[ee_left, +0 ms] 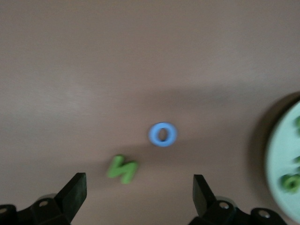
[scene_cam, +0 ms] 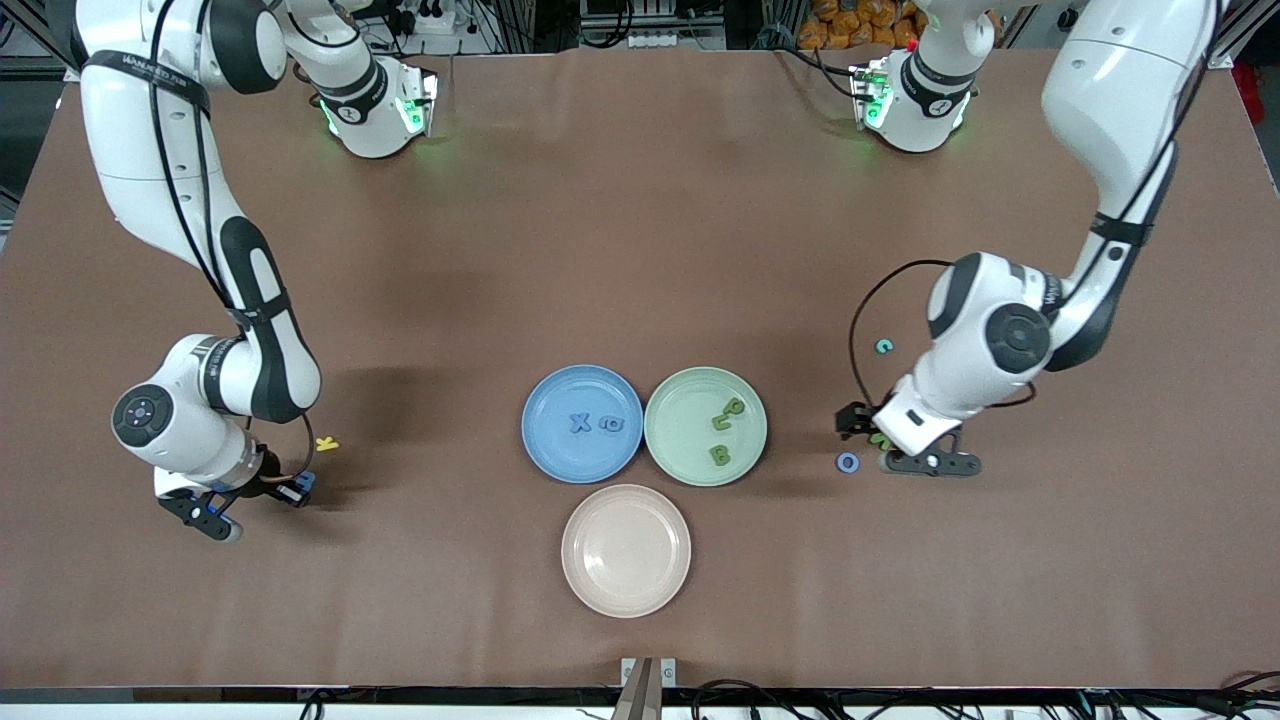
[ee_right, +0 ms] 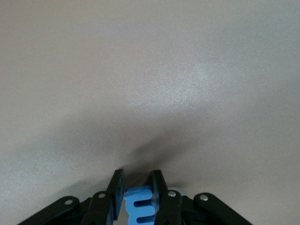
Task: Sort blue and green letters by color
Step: 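Place the green letter on the green plate with the left gripper, then place the blue e on the blue plate while the left gripper reaches the green N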
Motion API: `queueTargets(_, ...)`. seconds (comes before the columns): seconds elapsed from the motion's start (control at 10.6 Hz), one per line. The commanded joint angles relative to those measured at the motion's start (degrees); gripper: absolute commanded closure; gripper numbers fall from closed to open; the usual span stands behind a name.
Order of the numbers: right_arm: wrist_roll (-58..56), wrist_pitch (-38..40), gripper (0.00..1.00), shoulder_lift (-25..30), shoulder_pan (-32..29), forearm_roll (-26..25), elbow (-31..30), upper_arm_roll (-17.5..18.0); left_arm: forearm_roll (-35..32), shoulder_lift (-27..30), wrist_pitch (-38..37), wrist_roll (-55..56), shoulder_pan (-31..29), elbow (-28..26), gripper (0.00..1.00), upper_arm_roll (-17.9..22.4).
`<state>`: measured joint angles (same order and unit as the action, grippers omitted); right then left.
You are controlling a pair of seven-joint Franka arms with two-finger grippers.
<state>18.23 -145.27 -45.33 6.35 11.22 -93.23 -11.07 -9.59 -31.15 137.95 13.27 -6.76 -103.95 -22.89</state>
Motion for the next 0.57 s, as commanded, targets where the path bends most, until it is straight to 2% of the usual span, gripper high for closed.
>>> queueTargets(0.0,-3.01,-0.72,0.72,0.59,-0.29,1.53,-2.57,0.79,-1.05,0.21,-0.14,-18.13,-4.31,-3.62,0.0,-0.84)
queueTargets(0.28,-4.17,0.17,0.74,1.73,0.33,1.44,-2.57,0.88,-1.31,-0.75,0.21,-36.08,-5.89,-4.69,0.0,-0.75)
queueTargets(0.47,-4.7,0.34,0.75,2.0,0.5,1.44,-2.22,0.96,-3.58,-1.63,1.08,-37.79,-5.72,-4.69,0.06,-0.66)
